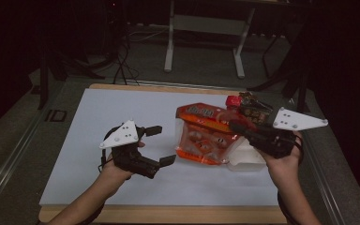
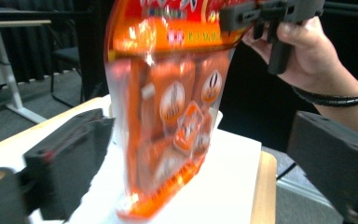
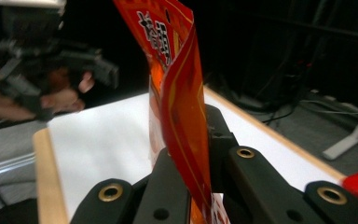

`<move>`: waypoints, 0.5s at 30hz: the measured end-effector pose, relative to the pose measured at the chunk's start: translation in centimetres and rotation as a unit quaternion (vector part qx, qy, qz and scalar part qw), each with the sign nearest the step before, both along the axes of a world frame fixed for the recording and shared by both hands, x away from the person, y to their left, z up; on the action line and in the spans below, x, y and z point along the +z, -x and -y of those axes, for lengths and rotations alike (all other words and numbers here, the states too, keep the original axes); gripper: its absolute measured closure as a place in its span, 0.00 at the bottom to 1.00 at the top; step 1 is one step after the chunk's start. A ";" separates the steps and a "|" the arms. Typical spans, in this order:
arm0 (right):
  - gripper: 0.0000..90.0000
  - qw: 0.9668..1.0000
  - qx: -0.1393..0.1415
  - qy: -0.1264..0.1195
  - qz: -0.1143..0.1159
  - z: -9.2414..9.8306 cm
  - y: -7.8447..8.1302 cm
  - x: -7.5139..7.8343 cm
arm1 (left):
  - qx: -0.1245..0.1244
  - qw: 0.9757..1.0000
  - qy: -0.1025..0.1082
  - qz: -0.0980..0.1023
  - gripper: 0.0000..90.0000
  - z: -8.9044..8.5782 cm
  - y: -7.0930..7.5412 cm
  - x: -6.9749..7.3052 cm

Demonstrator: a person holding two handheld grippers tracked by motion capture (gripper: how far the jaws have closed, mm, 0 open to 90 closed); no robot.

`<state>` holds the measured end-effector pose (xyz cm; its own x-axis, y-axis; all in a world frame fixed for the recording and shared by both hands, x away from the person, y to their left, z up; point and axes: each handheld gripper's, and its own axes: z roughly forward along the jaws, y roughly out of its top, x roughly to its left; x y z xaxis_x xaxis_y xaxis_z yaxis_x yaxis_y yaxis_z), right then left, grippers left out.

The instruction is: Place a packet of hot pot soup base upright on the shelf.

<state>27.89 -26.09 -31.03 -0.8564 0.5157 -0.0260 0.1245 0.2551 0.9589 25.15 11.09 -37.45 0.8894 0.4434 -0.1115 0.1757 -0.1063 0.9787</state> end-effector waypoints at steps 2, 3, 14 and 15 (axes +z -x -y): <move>1.00 1.000 -0.012 0.000 0.011 0.4 -0.2 0.5 | 0.005 1.000 -0.006 -0.003 0.03 -0.3 0.0 -0.5; 1.00 1.000 -0.015 -0.002 0.011 0.7 -0.4 0.9 | 0.008 1.000 -0.006 -0.003 0.03 -0.4 0.0 -0.6; 1.00 0.996 -0.076 -0.019 0.032 4.2 -1.5 3.0 | 0.034 0.999 -0.018 -0.015 0.03 -2.8 0.2 -3.7; 1.00 0.996 -0.084 -0.018 0.037 4.5 -1.6 3.0 | 0.037 0.999 -0.020 -0.019 0.03 -3.1 0.2 -4.1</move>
